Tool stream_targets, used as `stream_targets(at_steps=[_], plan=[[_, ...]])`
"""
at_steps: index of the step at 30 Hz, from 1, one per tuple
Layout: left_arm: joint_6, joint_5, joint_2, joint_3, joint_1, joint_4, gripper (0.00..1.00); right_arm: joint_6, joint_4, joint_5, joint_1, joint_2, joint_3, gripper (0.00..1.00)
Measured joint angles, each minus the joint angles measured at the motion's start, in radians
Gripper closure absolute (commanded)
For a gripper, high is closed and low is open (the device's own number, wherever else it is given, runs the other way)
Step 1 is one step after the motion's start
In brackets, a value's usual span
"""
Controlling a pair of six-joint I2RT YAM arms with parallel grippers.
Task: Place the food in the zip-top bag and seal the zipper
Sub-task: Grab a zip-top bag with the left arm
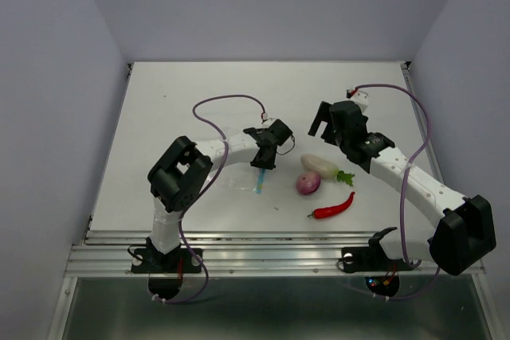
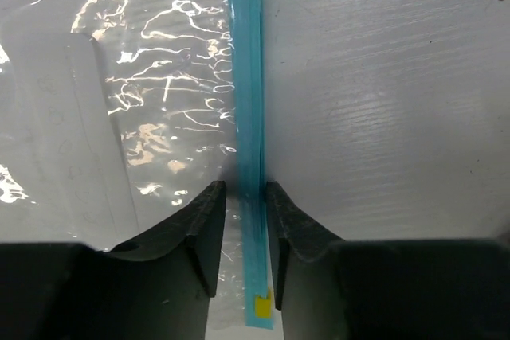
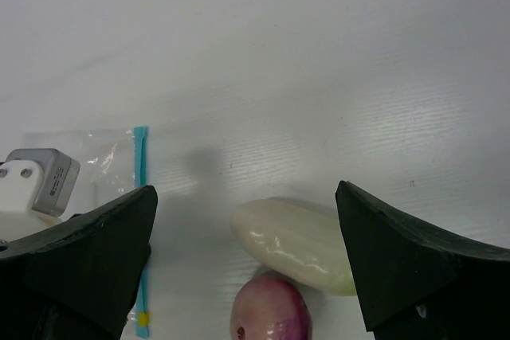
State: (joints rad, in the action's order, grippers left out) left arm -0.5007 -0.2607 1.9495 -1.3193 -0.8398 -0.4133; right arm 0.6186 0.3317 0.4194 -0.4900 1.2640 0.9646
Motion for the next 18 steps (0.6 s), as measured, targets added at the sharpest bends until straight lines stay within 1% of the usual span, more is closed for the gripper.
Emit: stream_targets(at_steps=[1,3,5,13,15,18], plan=[[-0.001,0.000,0.000,0.000,0.000,0.001,0.78,-0.002,0.000,0.000,0.000,0.000,0.000,0.00],[0.002,0.006,0.000,0.000,-0.001,0.004,0.88,-0.002,0.000,0.000,0.000,0.000,0.000,0.00],[0.004,0.013,0.000,0.000,0.000,0.013,1.00,-0.002,0.000,0.000,0.000,0.000,0.000,0.00],[-0.001,0.024,-0.005,0.004,0.004,0.036,1.00,-0.029,0.001,-0.026,0.000,0.000,-0.010,0.00],[-0.006,0.019,-0.025,0.024,0.004,0.051,1.00,-0.047,0.001,-0.047,0.000,0.000,-0.010,0.00],[-0.013,0.012,-0.104,0.053,0.004,0.056,1.00,-0.070,0.000,-0.089,0.000,0.000,-0.010,0.00]])
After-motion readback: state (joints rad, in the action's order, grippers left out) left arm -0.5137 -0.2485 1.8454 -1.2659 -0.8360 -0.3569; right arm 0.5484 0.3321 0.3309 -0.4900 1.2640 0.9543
